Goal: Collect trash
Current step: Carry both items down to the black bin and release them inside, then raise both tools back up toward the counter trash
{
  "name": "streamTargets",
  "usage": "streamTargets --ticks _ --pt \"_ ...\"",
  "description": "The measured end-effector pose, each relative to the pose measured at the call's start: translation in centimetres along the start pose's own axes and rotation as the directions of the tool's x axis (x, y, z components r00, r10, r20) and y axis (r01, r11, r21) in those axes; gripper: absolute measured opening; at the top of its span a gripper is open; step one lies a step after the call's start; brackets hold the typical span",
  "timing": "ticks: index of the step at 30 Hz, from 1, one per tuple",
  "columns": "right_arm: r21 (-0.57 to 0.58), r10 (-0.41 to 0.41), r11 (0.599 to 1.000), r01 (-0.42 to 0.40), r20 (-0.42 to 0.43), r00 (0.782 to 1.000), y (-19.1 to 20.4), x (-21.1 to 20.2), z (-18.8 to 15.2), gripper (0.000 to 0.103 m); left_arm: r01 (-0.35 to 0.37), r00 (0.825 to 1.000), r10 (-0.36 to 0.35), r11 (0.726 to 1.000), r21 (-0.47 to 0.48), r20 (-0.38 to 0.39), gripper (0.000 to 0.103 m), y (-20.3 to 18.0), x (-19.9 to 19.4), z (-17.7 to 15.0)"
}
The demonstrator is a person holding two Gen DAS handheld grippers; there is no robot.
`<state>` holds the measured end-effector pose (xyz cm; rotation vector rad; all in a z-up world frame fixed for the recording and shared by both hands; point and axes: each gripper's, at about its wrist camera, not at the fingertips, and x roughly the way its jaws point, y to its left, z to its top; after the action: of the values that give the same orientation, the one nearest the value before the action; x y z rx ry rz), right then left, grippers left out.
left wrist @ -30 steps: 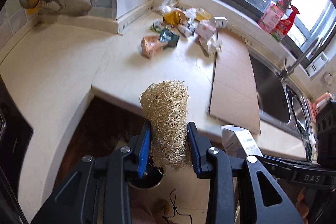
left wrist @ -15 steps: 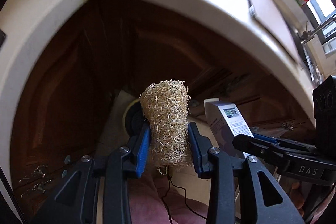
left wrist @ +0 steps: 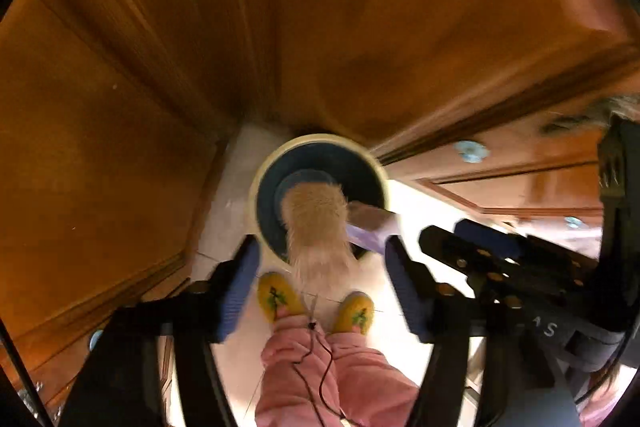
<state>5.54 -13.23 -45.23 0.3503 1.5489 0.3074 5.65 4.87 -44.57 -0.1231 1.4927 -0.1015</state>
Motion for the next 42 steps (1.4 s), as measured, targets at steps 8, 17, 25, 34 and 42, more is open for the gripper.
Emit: streamTargets --ticks 8,17,25,34,42 --pt "0.007 -0.053 0.999 0.052 0.045 0.998 -0.4 0.1 -1.0 0.049 -0.051 0.999 0.051 0.999 -0.013 -0.014 0.076 0.4 2.7 -0.5" --pt "-0.054 -0.098 0.993 0.101 0.058 0.994 1.4 -3.1 -1.4 0.051 -0.027 0.999 0.026 1.0 0.012 0.031 0.076 0.3 -1.5 0.6" --pt "-0.072 -0.084 0.994 0.088 0.057 0.995 2.8 -6.4 -1.5 0.055 -0.034 0.998 0.034 0.999 0.016 0.047 0.076 -0.4 -5.4 0.5" --pt "-0.124 -0.064 0.99 0.073 0.081 0.995 5.9 -13.5 -2.2 0.055 -0.012 0.995 0.007 0.999 0.05 0.096 0.076 -2.3 -14.2 -0.3" --pt "-0.229 -0.071 0.966 0.118 0.204 0.976 11.0 -24.2 -3.6 0.055 -0.023 0.969 -0.016 0.988 0.153 0.248 0.077 -4.6 -26.7 -0.1"
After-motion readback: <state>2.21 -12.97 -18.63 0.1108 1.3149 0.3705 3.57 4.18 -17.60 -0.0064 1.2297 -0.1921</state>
